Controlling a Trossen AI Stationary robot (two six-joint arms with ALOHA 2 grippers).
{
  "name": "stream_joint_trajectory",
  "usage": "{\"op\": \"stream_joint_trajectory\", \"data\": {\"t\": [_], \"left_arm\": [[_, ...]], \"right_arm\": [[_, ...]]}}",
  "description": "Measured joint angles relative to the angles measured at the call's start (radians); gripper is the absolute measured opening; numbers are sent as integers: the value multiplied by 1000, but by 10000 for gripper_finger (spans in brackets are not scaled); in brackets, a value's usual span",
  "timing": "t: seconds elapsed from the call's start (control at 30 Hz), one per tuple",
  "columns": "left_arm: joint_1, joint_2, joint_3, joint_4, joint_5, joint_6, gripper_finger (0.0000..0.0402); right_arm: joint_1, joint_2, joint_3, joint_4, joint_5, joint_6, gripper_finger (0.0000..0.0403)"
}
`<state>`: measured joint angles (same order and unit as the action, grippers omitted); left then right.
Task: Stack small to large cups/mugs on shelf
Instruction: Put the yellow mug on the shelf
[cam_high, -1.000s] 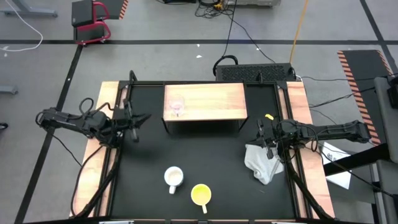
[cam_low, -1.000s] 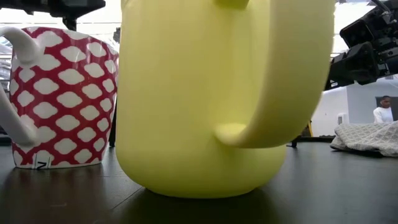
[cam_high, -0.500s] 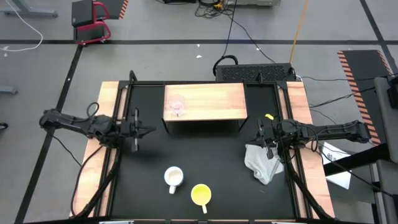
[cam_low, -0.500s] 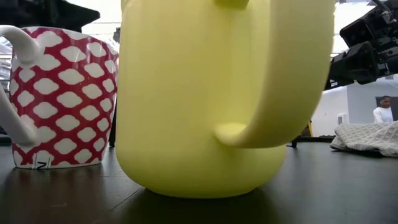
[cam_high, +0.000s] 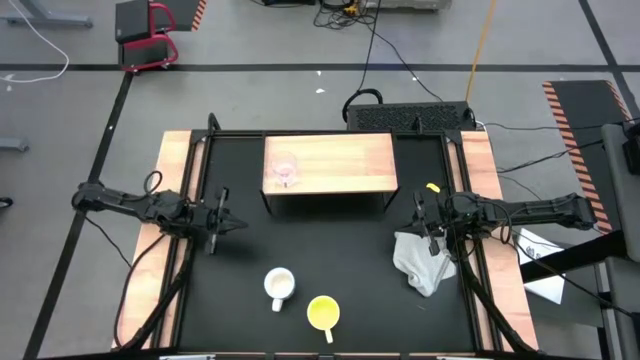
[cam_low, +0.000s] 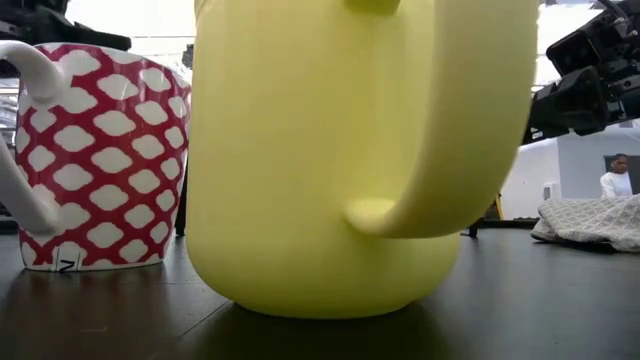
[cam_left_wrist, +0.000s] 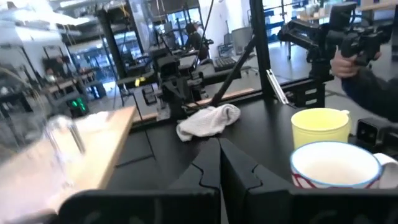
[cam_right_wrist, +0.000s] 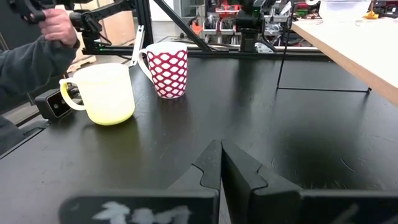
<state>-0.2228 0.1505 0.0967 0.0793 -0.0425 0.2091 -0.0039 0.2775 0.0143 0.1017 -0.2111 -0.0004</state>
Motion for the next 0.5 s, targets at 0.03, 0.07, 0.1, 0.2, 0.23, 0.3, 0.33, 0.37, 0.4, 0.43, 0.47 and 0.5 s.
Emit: {"op": "stream_joint_trajectory", "data": {"t": [0.03, 0.07, 0.1, 0.2, 0.23, 0.3, 0.33, 0.37, 0.4, 0.43, 0.47, 0.5], "left_arm": [[0, -8, -11, -1, 0, -22, 0], [0, -15, -19, -1, 1, -38, 0], [0, -21, -28, -1, 1, -55, 0], [0, -30, -58, 1, 10, -81, 0], [0, -30, -68, 2, 17, -81, 0], [0, -29, -88, 11, 18, -83, 0], [0, -29, -87, 7, 19, -84, 0], [0, -28, -87, 4, 19, -84, 0], [0, -27, -87, 2, 19, -83, 0], [0, -27, -87, 0, 19, -79, 0], [0, -28, -87, 1, 19, -69, 0], [0, -28, -87, 3, 19, -62, 0]], "right_arm": [[0, 0, 0, 0, 0, 0, 0], [0, 0, 0, 1, 0, 0, 0], [0, 0, 0, 2, 0, 0, 0], [0, 0, 0, 4, 0, -1, 0], [0, 0, 0, 4, 0, -1, 0], [0, 0, 0, 4, 0, -1, 0], [0, 0, 0, 5, 1, -1, 0], [0, 0, 0, 5, 1, -1, 0], [0, 0, 0, 5, 1, 0, 0], [0, 0, 0, 5, 1, 6, 0], [0, 0, 0, 5, 1, 11, 0], [0, 0, 0, 5, 1, 14, 0]]}}
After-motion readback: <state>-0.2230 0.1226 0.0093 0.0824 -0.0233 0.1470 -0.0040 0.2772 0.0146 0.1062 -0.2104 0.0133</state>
